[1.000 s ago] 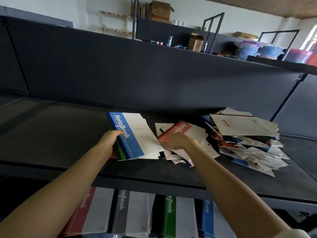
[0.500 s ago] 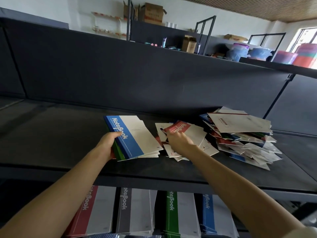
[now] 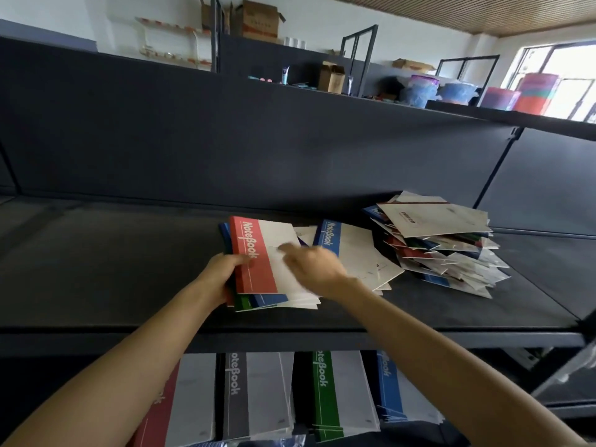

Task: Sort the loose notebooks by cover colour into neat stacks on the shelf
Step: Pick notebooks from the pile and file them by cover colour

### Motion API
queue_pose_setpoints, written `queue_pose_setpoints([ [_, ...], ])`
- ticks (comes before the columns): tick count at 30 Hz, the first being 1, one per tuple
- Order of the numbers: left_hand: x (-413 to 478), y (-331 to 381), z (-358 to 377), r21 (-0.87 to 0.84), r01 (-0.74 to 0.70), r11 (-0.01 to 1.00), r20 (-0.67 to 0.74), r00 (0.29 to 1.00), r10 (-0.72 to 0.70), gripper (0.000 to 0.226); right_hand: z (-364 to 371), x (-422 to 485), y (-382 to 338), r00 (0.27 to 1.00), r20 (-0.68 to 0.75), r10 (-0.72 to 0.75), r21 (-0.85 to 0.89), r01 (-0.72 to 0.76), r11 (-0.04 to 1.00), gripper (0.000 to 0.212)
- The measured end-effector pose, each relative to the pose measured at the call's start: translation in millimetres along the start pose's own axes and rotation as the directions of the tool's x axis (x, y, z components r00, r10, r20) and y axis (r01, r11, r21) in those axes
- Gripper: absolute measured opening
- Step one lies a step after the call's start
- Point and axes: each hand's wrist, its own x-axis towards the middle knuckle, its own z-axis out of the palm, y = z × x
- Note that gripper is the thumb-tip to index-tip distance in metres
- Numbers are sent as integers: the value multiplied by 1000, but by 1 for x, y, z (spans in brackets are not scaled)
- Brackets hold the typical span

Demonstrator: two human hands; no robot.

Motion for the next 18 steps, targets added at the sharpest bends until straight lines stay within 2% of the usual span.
queue_pose_setpoints([
  [1, 1, 2, -2, 36, 0, 999, -8, 1000, 1, 35, 3, 10, 21, 983, -77, 168, -3, -169, 986, 36],
  [2, 2, 4, -4, 56, -7, 998, -8, 1000, 7, 38, 7, 18, 41, 947, -95, 308, -21, -312, 950, 39],
  [3, 2, 5, -5, 67, -15, 998, -4, 1000, 16, 40, 9, 23, 54, 912, -47, 408, -45, -410, 911, 45],
  [5, 3, 6, -8, 67, -20, 998, -8, 1000, 20, 41, 16, 29, 66, 844, 130, 520, -76, -514, 854, 56],
  [7, 6, 6, -11, 53, -12, 999, -22, 1000, 13, 43, 22, 30, 68, 813, 220, 539, -173, -511, 842, 53],
  [8, 7, 7, -13, 51, -13, 999, -26, 1000, 14, 43, 23, 30, 67, 826, 215, 520, -230, -475, 849, 51],
  [12, 9, 8, -19, 82, -6, 997, -44, 999, 10, 43, 17, 27, 59, 891, 159, 425, -408, -332, 850, 58],
  [15, 7, 8, -23, 88, 10, 996, -50, 999, -6, 42, 13, 19, 58, 941, 111, 320, -538, -214, 815, 37],
  [16, 5, 8, -23, 86, 13, 996, -54, 998, -8, 42, 12, 16, 58, 955, 77, 287, -555, -198, 808, 33],
  [18, 5, 7, -24, 76, 12, 997, -56, 998, -8, 42, 11, 14, 58, 950, 16, 312, -541, -254, 801, 31],
])
